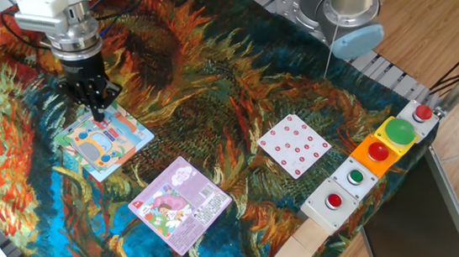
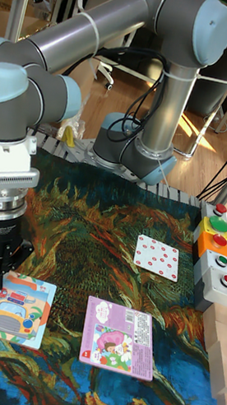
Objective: Assemble one piece of a puzzle
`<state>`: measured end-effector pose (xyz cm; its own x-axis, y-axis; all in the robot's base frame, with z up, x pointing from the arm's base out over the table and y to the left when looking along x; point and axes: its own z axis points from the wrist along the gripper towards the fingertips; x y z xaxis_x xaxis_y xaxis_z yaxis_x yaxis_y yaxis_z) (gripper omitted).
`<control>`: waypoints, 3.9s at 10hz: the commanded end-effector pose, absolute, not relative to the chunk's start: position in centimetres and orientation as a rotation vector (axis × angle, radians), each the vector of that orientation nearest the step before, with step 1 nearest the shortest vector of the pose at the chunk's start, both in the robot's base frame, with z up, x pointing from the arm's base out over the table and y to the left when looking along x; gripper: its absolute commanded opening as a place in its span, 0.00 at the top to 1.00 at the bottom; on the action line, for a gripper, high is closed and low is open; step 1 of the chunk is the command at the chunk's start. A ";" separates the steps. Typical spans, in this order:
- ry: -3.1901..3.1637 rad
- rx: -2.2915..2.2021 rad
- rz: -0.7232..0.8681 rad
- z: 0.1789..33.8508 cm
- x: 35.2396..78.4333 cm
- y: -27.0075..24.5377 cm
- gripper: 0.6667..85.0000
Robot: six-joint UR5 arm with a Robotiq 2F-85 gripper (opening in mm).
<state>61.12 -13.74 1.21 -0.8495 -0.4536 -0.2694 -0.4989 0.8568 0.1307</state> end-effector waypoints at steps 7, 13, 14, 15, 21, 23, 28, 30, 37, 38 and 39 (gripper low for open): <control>2.798 -0.669 0.302 1.4 61.7 -11.6 0.99; 2.793 -0.684 0.290 0.7 61.5 -12.2 0.99; 2.793 -0.686 0.286 0.6 61.5 -12.3 0.99; 2.792 -0.693 0.283 0.5 61.5 -12.5 0.99; 2.811 -0.673 0.278 1.7 61.2 -12.3 0.99; 2.814 -0.687 0.285 2.1 61.1 -12.8 0.99; 2.819 -0.703 0.290 2.3 59.9 -13.9 0.99; 2.814 -0.706 0.292 2.1 59.7 -13.9 0.99; 2.794 -0.704 0.279 0.9 59.9 -13.8 0.99; 2.794 -0.704 0.279 0.8 59.9 -13.7 0.99; 2.794 -0.704 0.277 0.7 59.8 -13.7 0.99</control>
